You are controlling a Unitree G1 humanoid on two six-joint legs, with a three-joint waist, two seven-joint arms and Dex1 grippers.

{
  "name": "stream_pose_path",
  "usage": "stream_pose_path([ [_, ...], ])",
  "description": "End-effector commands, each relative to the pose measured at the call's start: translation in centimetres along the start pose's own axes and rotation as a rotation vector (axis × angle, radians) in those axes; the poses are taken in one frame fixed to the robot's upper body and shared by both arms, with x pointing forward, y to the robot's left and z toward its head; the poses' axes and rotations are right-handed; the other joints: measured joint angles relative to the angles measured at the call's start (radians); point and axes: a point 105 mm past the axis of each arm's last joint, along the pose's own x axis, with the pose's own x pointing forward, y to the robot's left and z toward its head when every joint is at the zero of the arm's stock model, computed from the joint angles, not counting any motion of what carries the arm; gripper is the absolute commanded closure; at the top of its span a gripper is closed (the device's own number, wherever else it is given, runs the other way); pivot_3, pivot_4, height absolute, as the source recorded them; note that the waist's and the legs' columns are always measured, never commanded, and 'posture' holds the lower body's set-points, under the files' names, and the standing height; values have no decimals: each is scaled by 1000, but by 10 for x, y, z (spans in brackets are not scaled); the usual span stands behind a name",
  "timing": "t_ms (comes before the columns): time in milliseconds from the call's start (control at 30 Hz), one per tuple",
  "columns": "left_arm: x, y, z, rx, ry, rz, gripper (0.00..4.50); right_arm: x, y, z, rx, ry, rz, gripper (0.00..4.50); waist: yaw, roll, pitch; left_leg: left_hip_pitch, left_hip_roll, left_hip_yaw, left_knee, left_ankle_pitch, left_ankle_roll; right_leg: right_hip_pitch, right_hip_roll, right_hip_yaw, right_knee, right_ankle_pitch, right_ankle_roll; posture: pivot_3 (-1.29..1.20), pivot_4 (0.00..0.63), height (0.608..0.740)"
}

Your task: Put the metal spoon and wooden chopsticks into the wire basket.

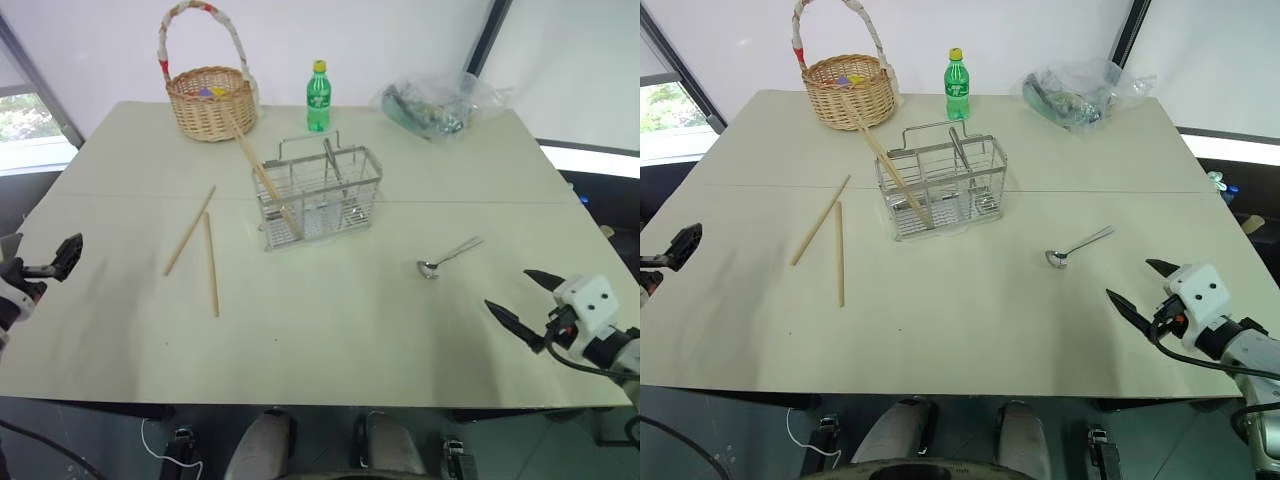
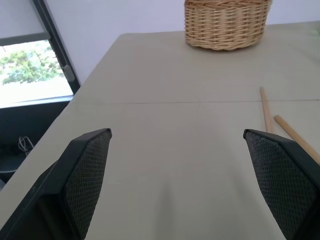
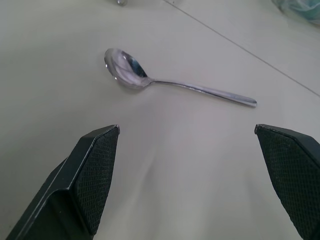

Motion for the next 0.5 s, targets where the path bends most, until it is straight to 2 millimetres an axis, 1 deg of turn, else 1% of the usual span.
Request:
stream_pose_path([
  [33,2,-1,14,31,-38,-14,6,-4,-6,8,-36,-25,-27,5,0,0,0,0,0,0,0,0,0,0,0,0,0,0,0,0,150,674],
  [300,3,-3,17,24,-44,-19,6,-5,-8,11,-39,-29,-30,5,-1,0,0,0,0,0,0,2,3,0,0,0,0,0,0,0,150,674],
  [433,3,-3,20,26,-48,-21,6,-2,-9,13,-46,-34,-19,5,-1,0,0,0,0,0,0,2,3,0,0,0,0,0,0,0,150,674],
  [500,2,-7,23,39,-52,-42,6,1,-12,14,-62,-34,-4,5,-1,0,0,0,0,0,0,2,3,0,0,0,0,0,0,0,150,674],
])
